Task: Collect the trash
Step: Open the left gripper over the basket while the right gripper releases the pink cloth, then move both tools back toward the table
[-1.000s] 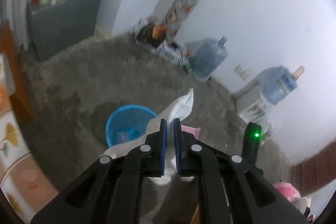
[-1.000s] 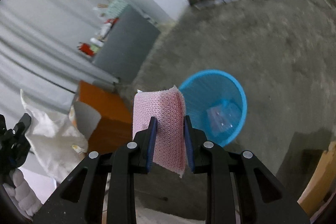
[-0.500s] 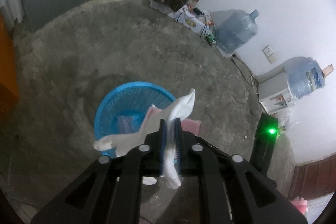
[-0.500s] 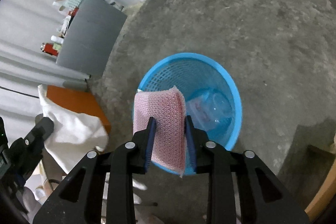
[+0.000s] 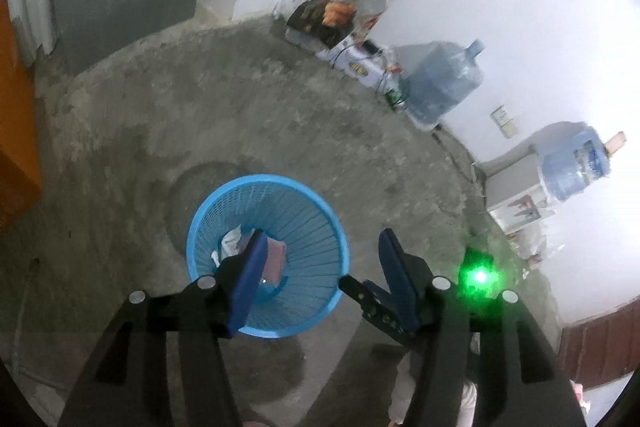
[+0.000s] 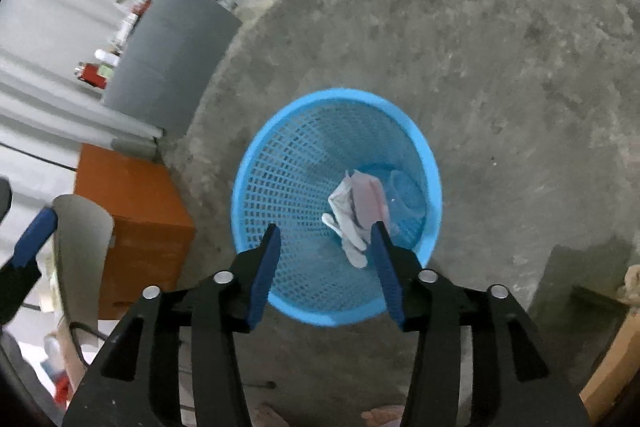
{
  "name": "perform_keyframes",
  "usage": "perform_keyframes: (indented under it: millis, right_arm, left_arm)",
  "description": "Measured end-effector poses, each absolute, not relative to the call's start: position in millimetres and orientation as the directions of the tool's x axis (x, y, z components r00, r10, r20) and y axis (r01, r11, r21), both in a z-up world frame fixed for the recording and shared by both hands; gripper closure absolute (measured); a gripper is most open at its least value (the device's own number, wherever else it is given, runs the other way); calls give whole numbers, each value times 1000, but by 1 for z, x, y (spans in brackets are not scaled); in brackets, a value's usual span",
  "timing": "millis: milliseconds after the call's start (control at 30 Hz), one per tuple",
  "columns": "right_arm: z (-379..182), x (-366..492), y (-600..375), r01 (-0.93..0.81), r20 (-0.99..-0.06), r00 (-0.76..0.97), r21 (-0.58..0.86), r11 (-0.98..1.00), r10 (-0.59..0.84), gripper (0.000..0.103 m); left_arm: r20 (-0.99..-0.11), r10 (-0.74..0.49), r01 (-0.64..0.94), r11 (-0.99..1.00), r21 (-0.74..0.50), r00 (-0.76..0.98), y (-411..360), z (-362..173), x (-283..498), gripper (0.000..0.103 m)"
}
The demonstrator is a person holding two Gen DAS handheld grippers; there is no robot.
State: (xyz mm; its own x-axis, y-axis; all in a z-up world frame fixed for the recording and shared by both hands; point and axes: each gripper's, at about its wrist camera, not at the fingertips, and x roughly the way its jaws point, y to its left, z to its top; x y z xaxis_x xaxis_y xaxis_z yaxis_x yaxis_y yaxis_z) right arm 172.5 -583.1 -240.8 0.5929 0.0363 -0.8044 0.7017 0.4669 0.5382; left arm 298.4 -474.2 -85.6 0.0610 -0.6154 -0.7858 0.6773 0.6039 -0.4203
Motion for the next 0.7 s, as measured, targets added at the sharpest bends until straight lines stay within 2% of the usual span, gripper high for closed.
perform_keyframes:
  millis: [100,267,433,533,567,700]
  right_arm:
    - [-214,144,-567,685,-777,629,549,479,-8,49]
    - [-167,111,-537,606,-681,732,639,474,-18,42]
    - [-103,105,-494,525,-624,779,592,612,-64,27]
    - [-68,105,-470,472,-586,806,553,687,-83,15]
    - [-60,105,-463,462,-573,814,538,705,-96,9]
    - [-27,103,-433,422,-513,845,468,777,-150,8]
  left_arm:
    - [-741,-667,699,565,-439,74,-449,-53,285,40]
    - [-687,-722,725,517,-455,83,-390,-6,258,28]
    - [-618,-767,730,521,-442,174,-311,43,232,19]
    - [-557,-799,711,527,-466,226,-262,67,217,13]
    - [-545,-804,709,528,-469,239,-250,73,213,11]
    - [-501,-807,699,553,-453,314,-194,93,192,9]
